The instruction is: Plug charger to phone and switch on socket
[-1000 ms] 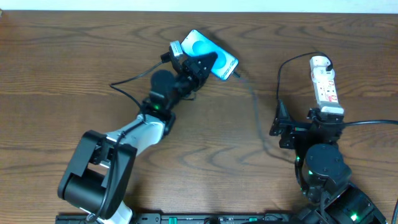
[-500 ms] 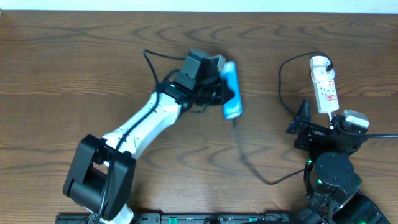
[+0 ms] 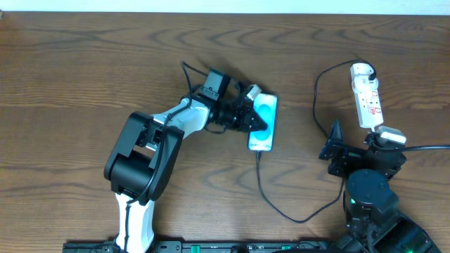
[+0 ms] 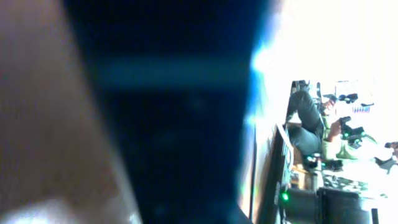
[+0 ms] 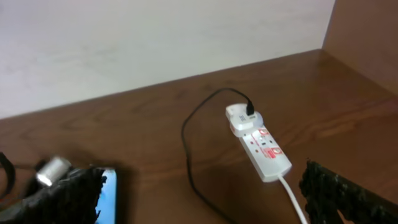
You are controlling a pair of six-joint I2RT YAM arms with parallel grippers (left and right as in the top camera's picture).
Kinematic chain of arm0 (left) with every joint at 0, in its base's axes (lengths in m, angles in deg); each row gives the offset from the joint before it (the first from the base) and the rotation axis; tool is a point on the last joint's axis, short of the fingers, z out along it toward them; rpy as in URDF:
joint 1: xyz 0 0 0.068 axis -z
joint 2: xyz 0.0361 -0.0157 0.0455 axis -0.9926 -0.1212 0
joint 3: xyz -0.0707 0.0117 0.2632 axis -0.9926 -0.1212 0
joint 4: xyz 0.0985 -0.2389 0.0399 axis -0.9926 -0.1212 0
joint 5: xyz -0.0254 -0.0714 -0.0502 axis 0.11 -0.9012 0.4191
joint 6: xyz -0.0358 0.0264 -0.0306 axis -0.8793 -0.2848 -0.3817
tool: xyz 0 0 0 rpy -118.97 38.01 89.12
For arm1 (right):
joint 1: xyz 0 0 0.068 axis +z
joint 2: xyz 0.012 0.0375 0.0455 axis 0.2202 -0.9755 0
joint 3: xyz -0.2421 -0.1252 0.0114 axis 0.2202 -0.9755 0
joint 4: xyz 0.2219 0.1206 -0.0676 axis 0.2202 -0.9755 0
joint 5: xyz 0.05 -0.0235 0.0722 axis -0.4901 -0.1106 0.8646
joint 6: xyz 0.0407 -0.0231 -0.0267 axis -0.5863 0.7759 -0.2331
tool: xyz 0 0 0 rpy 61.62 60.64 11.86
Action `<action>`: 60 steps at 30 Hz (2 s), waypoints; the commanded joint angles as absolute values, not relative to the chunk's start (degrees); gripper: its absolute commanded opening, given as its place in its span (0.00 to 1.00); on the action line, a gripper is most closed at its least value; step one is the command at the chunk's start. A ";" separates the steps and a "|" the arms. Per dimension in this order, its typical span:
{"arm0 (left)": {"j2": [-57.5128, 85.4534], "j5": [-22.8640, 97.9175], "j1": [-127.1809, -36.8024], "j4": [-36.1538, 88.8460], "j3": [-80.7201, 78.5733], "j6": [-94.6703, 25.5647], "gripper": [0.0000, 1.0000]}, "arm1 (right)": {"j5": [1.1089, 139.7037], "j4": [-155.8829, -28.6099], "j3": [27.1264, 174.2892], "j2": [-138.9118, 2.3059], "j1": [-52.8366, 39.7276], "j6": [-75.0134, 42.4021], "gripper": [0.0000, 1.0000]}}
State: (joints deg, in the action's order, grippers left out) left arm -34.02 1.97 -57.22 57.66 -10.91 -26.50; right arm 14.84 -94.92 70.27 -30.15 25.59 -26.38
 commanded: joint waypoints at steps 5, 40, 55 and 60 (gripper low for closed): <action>-33.84 6.36 -57.19 65.31 -9.73 -30.78 0.13 | 14.53 -96.74 71.04 -30.17 25.52 -27.21 0.99; -38.72 12.06 -56.82 65.59 -11.85 -31.22 0.13 | 14.53 -96.76 71.04 -30.17 25.52 -27.21 0.99; -38.72 16.19 -56.82 65.37 -11.89 -31.44 0.17 | 14.53 -96.76 71.04 -30.17 25.52 -27.21 0.99; -38.72 16.22 -56.82 65.37 -11.89 -31.42 0.26 | 14.53 -96.76 71.04 -30.17 25.52 -27.21 0.99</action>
State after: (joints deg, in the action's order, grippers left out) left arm -38.19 14.51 -56.67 65.20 -11.26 -32.79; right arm 14.88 -96.72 70.27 -30.13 25.59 -26.38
